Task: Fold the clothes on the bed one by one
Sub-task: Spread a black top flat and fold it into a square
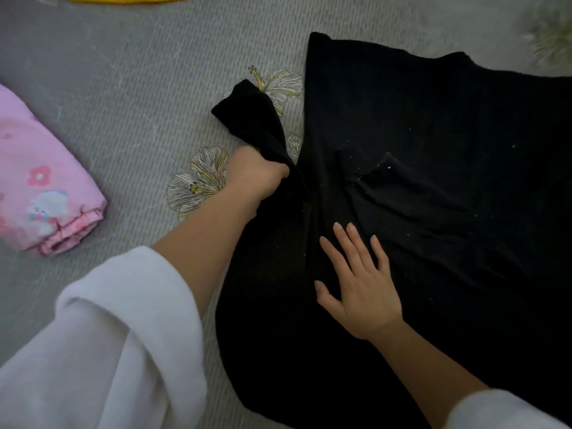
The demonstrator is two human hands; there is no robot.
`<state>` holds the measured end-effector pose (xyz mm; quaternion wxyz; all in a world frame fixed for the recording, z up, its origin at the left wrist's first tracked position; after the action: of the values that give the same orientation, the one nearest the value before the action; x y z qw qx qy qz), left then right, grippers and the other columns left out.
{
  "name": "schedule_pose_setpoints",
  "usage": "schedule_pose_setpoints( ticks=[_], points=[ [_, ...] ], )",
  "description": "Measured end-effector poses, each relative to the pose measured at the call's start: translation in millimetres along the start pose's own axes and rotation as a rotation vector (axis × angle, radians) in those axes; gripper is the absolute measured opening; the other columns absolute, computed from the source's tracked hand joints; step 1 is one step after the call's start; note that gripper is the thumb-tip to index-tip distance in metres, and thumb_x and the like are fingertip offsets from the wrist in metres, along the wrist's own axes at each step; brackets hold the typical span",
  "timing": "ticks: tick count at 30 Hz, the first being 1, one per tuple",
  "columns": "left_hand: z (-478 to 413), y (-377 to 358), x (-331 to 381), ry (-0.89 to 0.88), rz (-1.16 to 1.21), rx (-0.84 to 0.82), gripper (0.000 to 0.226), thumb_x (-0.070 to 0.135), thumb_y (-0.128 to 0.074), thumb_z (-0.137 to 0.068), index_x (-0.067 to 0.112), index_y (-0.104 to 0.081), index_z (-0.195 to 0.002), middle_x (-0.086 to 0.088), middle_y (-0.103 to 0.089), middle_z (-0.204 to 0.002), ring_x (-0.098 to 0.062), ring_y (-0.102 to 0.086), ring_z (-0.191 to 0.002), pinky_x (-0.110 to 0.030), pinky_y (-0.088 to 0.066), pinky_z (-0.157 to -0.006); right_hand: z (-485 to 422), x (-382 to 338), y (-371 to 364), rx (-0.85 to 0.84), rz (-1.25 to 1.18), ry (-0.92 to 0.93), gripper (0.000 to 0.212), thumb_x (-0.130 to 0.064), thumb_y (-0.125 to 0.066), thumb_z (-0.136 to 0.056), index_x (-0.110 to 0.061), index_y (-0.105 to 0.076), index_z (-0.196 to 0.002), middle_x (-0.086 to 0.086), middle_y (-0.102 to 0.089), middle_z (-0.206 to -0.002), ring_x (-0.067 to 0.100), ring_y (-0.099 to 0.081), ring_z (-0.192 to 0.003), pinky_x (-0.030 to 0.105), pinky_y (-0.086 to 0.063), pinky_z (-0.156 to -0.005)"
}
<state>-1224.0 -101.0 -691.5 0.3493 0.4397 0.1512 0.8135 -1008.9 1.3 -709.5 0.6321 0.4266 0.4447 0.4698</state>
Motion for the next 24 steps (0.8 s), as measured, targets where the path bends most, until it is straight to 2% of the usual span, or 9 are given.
schedule_pose_setpoints(
  ticks=[3,7,9,12,15,18,21,22,24],
  points=[
    [11,35,-18,0.074,0.341,0.079,0.017,0.023,-0.068,-0.075,0.009,-0.066,-0.085,-0.017,-0.07,-0.094,-0.029,-0.069,-0.087,-0.041,-0.058,-0.078,0,0,1,0.0,-0.008,0.008,0.068,-0.056,-0.035,-0.09,-0.021,-0.03,-0.147,0.004,-0.016,-0.159,0.019,-0.008,-0.148,0.047,-0.008,-0.117],
    [30,91,-51,0.09,0.728,0.196,0.012,0.018,-0.058,-0.09,0.009,-0.063,-0.097,-0.007,-0.068,-0.087,-0.013,-0.069,-0.073,-0.026,-0.055,-0.058,1,-1,5,-0.017,-0.005,0.005,0.068,-0.056,-0.031,-0.09,-0.021,-0.031,-0.148,0.005,-0.015,-0.159,0.02,-0.007,-0.148,0.048,-0.006,-0.118],
    [44,116,-65,0.088,0.858,0.284,0.013,0.015,-0.056,-0.093,0.006,-0.062,-0.101,-0.009,-0.068,-0.091,-0.014,-0.069,-0.078,-0.03,-0.058,-0.065,1,-2,6,-0.047,0.001,0.001,0.07,-0.058,-0.026,-0.09,-0.022,-0.027,-0.149,0.005,-0.011,-0.16,0.019,-0.002,-0.148,0.047,-0.003,-0.119],
    [72,159,-77,0.03,0.979,0.486,0.008,0.007,-0.055,-0.094,0.008,-0.058,-0.102,-0.014,-0.064,-0.1,-0.026,-0.065,-0.095,-0.044,-0.054,-0.09,0,-5,8,-0.112,0.013,-0.011,0.071,-0.06,-0.023,-0.09,-0.024,-0.018,-0.152,0.004,-0.002,-0.161,0.017,0.01,-0.147,0.045,0.006,-0.119],
    [93,198,-95,-0.032,1.122,0.569,0.013,0.001,-0.053,-0.092,0.013,-0.057,-0.096,-0.016,-0.065,-0.102,-0.029,-0.064,-0.096,-0.048,-0.052,-0.093,-2,-6,10,-0.183,0.019,-0.03,0.073,-0.06,-0.024,-0.09,-0.025,-0.008,-0.152,0.003,0.007,-0.161,0.016,0.017,-0.146,0.044,0.01,-0.117],
    [107,223,-123,-0.011,1.086,0.58,0.027,-0.002,-0.053,-0.087,0.01,-0.054,-0.111,-0.025,-0.061,-0.117,-0.036,-0.063,-0.104,-0.042,-0.056,-0.086,-5,-8,12,-0.226,0.028,-0.041,0.073,-0.06,-0.025,-0.09,-0.024,-0.006,-0.152,0.004,0.008,-0.161,0.019,0.016,-0.146,0.045,0.007,-0.118],
    [120,223,-158,0.201,0.936,0.601,0.026,0.006,-0.056,-0.088,0.012,-0.056,-0.113,-0.007,-0.064,-0.105,-0.012,-0.065,-0.079,-0.022,-0.051,-0.057,-8,-10,13,-0.249,0.066,-0.04,0.075,-0.059,-0.025,-0.09,-0.022,-0.006,-0.152,0.007,0.006,-0.16,0.022,0.013,-0.147,0.048,0.003,-0.118],
    [122,216,-169,0.274,0.947,0.573,0.022,0.009,-0.056,-0.089,0.013,-0.057,-0.111,-0.003,-0.064,-0.101,-0.007,-0.063,-0.074,-0.02,-0.051,-0.055,-8,-11,13,-0.255,0.067,-0.039,0.075,-0.059,-0.025,-0.09,-0.022,-0.006,-0.152,0.007,0.005,-0.16,0.023,0.012,-0.147,0.049,0.002,-0.118],
    [127,204,-180,0.355,0.995,0.561,0.018,0.012,-0.057,-0.09,0.013,-0.06,-0.107,-0.001,-0.065,-0.098,-0.008,-0.064,-0.077,-0.022,-0.054,-0.064,-8,-11,14,-0.261,0.054,-0.037,0.074,-0.058,-0.028,-0.091,-0.021,-0.007,-0.152,0.008,0.005,-0.16,0.024,0.011,-0.147,0.049,0.001,-0.118]
  ],
)
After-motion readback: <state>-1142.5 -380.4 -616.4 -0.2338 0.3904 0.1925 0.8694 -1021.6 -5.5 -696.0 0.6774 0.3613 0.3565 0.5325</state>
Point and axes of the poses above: each hand's wrist, its own z-axis away from the middle knuckle, its own y-axis out of the back of the hand, x = y × z, the point moved 8 cm from there along -z, towards the middle knuckle
